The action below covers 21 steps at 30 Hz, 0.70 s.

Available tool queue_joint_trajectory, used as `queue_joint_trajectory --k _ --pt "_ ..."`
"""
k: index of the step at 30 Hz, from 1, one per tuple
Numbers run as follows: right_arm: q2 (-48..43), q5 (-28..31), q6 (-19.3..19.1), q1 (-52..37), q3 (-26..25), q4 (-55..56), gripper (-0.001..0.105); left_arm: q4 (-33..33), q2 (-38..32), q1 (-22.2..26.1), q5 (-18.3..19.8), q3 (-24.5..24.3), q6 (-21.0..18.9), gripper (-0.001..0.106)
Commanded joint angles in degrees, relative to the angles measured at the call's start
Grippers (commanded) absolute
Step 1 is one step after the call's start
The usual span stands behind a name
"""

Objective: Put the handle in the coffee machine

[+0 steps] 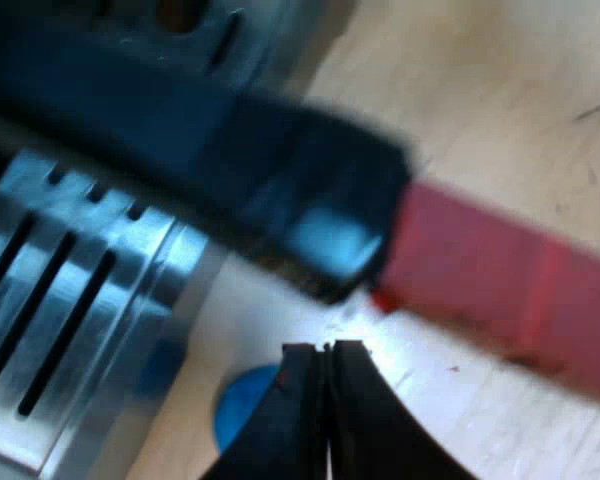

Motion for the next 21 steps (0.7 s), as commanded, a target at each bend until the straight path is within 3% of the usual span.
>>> queue_joint_trajectory --k 1,11,21 --pt "-0.34 -1.94 -0.19 0.08 -0.66 -0.01 0.067 2.64 -0.39 3.09 0.66 -0.08 0.55 0.0" --pt "-0.34 -5.06 1.52 0.08 -0.66 -0.01 0.067 7.33 -2.45 10.61 1.61 -0.08 2.98 0.0" --pt "-0.34 -5.04 1.52 0.08 -0.66 -0.01 0.067 8.71 -7.47 12.13 1.59 -0.08 2.04 0.0"
